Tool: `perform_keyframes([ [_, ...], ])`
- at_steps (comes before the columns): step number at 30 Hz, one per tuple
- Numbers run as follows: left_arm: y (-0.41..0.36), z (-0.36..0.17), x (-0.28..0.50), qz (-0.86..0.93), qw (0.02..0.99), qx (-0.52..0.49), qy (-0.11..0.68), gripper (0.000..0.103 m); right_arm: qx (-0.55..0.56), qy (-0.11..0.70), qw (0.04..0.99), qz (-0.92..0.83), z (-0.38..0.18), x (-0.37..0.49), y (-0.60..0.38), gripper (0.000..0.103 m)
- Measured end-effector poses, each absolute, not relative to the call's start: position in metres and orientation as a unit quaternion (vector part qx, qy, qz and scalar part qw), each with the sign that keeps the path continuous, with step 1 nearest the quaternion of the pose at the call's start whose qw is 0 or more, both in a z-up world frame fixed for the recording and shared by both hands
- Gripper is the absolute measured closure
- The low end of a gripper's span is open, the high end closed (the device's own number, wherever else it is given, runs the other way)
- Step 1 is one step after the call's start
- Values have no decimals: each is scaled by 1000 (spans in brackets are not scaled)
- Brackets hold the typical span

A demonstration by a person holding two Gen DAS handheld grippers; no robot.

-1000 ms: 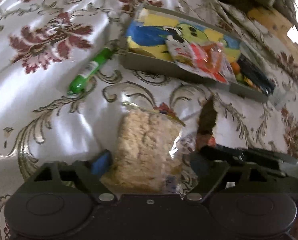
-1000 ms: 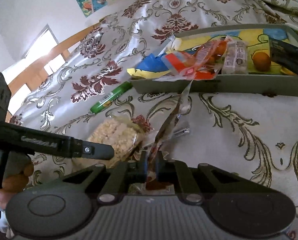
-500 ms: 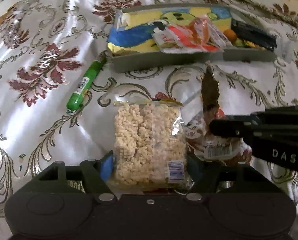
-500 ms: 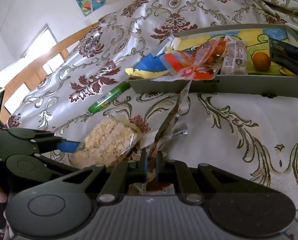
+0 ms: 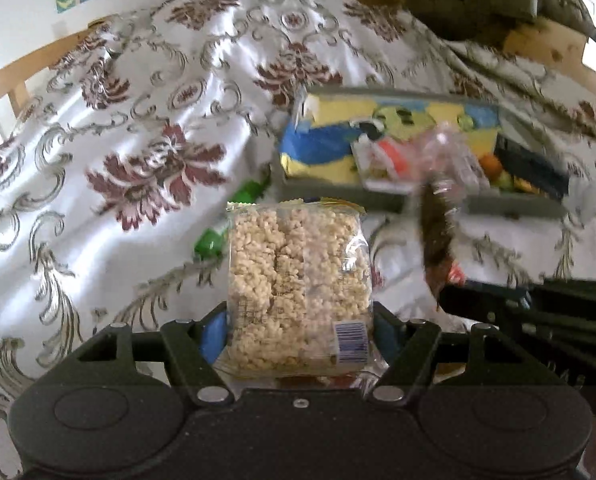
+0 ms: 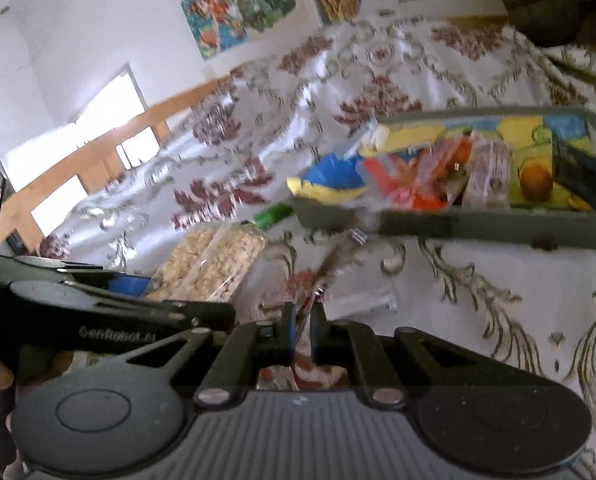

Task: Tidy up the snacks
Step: 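Lower the rice-crispy bar into the tray with the left tool while the right tool drops the brown snack there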

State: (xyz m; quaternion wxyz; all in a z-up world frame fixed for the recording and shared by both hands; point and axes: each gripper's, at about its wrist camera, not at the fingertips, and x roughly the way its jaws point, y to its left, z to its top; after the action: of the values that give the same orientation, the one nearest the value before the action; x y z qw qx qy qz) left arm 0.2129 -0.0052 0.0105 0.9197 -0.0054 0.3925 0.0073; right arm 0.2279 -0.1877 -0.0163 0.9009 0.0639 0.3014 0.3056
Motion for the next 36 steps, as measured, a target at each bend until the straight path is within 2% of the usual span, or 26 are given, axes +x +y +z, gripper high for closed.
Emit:
perform_keyframes([
  [10,-15,36,241,24,932,-22,361,30,70,274,915,286,-12,238,-200,102],
  [25,-17,46,267,58,937,-39,343,30,86,244,927,273,-1,241,-215,102],
  [36,-33,47,286,52,939,-43,338,30,88,178,954,223,15,254,-241,102],
])
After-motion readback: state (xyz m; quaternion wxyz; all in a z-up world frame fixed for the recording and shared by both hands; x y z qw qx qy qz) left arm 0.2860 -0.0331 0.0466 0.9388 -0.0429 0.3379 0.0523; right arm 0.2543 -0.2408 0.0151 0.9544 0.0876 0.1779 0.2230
